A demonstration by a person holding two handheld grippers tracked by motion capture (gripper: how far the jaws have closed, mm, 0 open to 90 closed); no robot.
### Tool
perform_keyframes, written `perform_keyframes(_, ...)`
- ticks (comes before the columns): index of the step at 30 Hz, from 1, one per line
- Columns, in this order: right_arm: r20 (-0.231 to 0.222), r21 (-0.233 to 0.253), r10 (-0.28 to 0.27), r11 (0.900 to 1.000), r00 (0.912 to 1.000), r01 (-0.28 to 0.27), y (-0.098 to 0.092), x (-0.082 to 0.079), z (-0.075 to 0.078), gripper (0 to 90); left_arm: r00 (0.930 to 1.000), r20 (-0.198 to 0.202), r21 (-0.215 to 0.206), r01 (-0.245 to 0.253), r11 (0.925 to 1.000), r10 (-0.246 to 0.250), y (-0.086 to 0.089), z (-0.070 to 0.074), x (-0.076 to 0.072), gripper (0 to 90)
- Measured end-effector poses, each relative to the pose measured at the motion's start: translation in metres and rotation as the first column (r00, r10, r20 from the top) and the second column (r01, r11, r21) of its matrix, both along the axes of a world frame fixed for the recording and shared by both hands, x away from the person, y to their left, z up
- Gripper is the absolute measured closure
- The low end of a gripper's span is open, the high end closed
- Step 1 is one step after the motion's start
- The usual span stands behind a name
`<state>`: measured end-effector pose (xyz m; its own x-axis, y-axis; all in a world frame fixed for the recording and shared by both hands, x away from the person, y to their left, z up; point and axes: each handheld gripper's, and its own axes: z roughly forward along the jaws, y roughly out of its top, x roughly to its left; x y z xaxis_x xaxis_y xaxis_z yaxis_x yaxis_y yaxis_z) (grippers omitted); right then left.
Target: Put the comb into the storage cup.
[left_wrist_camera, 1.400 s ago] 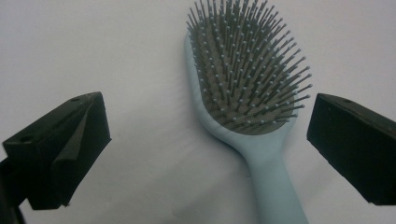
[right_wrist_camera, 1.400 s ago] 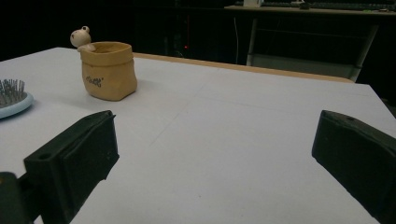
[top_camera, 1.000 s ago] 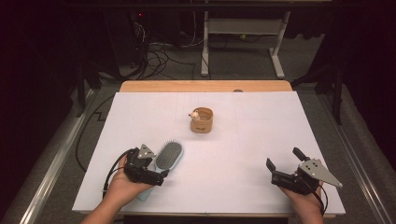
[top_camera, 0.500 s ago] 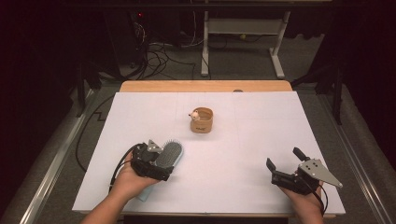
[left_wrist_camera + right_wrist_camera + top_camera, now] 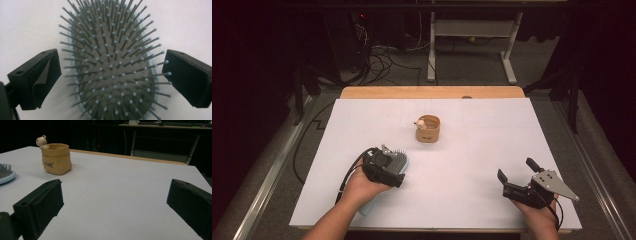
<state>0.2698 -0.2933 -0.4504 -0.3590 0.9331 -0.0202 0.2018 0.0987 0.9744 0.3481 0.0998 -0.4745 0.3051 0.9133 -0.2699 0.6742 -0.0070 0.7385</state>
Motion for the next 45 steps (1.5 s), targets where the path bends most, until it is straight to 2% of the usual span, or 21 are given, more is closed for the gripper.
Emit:
perform_keyframes(6,-0.001,-0.002,0.001,1.000,1.0000,-0.001,0.0001,0.0001,-0.0003,1.2,0.9981,-0.046,0.012,-0.040,0.9991,0.041,-0.0010,-0.0045,0.0059,7.1)
perform_keyframes(18,0.001,-0.005,0.000,1.000,1.0000,0.000,0.0005,0.0003,-0.0004,1.3,0.9953,-0.090,-0.016,-0.038,0.9992,0.036,-0.0003,-0.0024,0.0077,14.2)
perform_keyframes(32,-0.001,-0.010,-0.005,1.000,1.0000,0.005,0.0005,0.0003,-0.0007,1.2,0.9935,-0.103,-0.026,-0.051,0.9983,0.048,0.0000,-0.0028,0.0089,15.6)
perform_keyframes(45,-0.004,-0.010,-0.006,1.000,1.0000,0.006,0.0008,0.0006,-0.0010,1.3,0.9924,-0.107,-0.009,-0.062,0.9980,0.061,-0.0020,-0.0025,0.0098,17.4)
